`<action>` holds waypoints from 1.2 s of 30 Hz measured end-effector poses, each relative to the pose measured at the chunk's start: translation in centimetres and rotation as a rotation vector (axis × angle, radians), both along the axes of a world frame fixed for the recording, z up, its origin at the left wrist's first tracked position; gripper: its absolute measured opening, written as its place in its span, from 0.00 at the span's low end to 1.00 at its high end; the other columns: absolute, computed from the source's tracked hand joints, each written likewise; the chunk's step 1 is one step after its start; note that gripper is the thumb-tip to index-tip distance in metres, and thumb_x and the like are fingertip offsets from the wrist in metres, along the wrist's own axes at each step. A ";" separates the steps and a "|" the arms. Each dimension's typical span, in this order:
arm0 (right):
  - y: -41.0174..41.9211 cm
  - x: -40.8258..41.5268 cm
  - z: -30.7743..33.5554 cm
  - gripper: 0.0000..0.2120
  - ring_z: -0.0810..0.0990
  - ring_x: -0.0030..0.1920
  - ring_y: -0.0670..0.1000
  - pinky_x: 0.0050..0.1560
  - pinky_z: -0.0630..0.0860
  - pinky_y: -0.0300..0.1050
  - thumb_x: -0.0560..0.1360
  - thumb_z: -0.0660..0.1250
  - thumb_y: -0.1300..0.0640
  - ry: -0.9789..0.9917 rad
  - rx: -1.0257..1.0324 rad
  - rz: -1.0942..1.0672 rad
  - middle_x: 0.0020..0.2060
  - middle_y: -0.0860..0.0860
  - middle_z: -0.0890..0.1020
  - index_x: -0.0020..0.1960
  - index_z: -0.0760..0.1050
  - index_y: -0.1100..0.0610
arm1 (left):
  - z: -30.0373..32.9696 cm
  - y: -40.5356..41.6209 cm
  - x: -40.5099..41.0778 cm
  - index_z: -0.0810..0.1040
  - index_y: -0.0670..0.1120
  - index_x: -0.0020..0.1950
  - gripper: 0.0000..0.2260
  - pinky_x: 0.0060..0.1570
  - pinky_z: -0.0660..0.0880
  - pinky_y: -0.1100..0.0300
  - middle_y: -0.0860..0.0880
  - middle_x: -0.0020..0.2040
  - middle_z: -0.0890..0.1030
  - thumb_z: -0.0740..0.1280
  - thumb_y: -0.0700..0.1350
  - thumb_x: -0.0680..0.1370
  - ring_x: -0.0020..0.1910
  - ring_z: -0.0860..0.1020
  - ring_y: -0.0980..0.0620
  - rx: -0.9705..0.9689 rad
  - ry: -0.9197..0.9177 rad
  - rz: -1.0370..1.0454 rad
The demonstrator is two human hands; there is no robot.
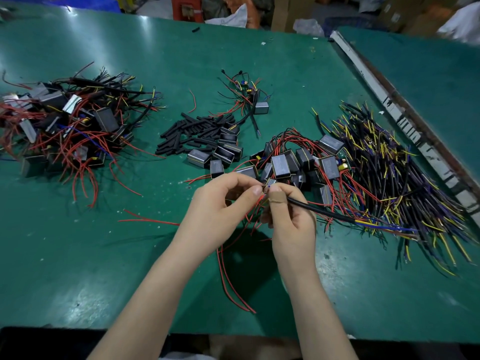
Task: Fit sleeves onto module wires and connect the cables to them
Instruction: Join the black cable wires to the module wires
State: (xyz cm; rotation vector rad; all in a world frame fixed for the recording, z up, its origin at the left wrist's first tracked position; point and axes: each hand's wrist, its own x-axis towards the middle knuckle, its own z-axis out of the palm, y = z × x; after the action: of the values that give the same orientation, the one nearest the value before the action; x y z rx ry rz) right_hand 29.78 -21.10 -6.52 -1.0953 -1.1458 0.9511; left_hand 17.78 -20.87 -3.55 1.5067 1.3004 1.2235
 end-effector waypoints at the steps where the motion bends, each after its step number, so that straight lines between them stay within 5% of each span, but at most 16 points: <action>1: 0.0 -0.1 0.0 0.07 0.72 0.36 0.47 0.39 0.72 0.45 0.76 0.63 0.49 0.002 0.000 -0.001 0.35 0.48 0.76 0.41 0.77 0.46 | 0.0 0.0 -0.1 0.81 0.52 0.45 0.03 0.41 0.72 0.70 0.58 0.39 0.82 0.69 0.44 0.76 0.38 0.78 0.62 0.008 0.005 -0.002; 9: -0.2 -0.4 0.3 0.07 0.69 0.34 0.44 0.36 0.70 0.39 0.77 0.61 0.49 -0.050 0.029 0.012 0.33 0.46 0.73 0.42 0.75 0.47 | 0.0 -0.2 0.1 0.78 0.57 0.41 0.06 0.41 0.69 0.72 0.58 0.37 0.80 0.70 0.46 0.76 0.37 0.76 0.65 0.160 0.088 0.102; 17: -0.1 -0.1 0.6 0.07 0.73 0.36 0.50 0.40 0.74 0.57 0.75 0.61 0.44 -0.153 0.088 0.028 0.33 0.45 0.76 0.41 0.75 0.43 | -0.5 -0.2 0.4 0.75 0.55 0.42 0.05 0.39 0.67 0.69 0.63 0.34 0.75 0.65 0.48 0.78 0.35 0.72 0.63 0.111 0.095 0.081; 21: -0.1 0.2 1.0 0.06 0.70 0.31 0.46 0.32 0.70 0.42 0.74 0.65 0.48 -0.021 -0.043 0.137 0.30 0.46 0.74 0.39 0.77 0.45 | -0.7 -0.2 0.2 0.75 0.52 0.43 0.04 0.40 0.67 0.69 0.58 0.36 0.75 0.63 0.47 0.77 0.37 0.72 0.63 0.207 0.121 0.071; 24: 0.4 0.9 1.6 0.09 0.70 0.28 0.45 0.27 0.66 0.36 0.71 0.65 0.52 0.127 -0.254 0.260 0.27 0.47 0.73 0.33 0.77 0.51 | -0.5 -0.3 -0.2 0.77 0.46 0.44 0.04 0.43 0.68 0.68 0.55 0.39 0.75 0.64 0.42 0.78 0.39 0.72 0.61 0.373 0.270 0.043; 28: 1.1 2.2 2.2 0.09 0.67 0.31 0.48 0.31 0.63 0.40 0.77 0.64 0.58 0.078 -0.423 0.359 0.31 0.52 0.71 0.37 0.74 0.54 | 0.6 0.2 -1.6 0.79 0.41 0.46 0.08 0.38 0.70 0.53 0.47 0.42 0.78 0.62 0.43 0.78 0.41 0.74 0.49 0.626 0.673 -0.126; 32: 1.1 2.7 2.6 0.14 0.66 0.29 0.45 0.33 0.63 0.38 0.78 0.62 0.59 -0.042 -0.423 0.419 0.28 0.49 0.69 0.34 0.73 0.52 | 2.3 0.9 -3.1 0.80 0.39 0.46 0.10 0.34 0.67 0.55 0.44 0.39 0.78 0.61 0.41 0.79 0.35 0.75 0.44 0.801 1.022 -0.330; 36: 0.8 2.4 2.4 0.14 0.68 0.28 0.41 0.32 0.66 0.33 0.78 0.61 0.64 -0.189 -0.309 0.391 0.25 0.42 0.72 0.37 0.75 0.52 | 2.8 1.2 -3.4 0.79 0.36 0.43 0.10 0.30 0.72 0.52 0.41 0.37 0.77 0.61 0.40 0.78 0.32 0.74 0.43 0.795 1.115 -0.405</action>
State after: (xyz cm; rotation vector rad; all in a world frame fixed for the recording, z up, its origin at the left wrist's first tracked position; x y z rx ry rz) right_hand 32.21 -20.28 -4.11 -1.2523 -1.4331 1.3869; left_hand 14.39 -19.72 -0.74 3.1163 1.0076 0.5831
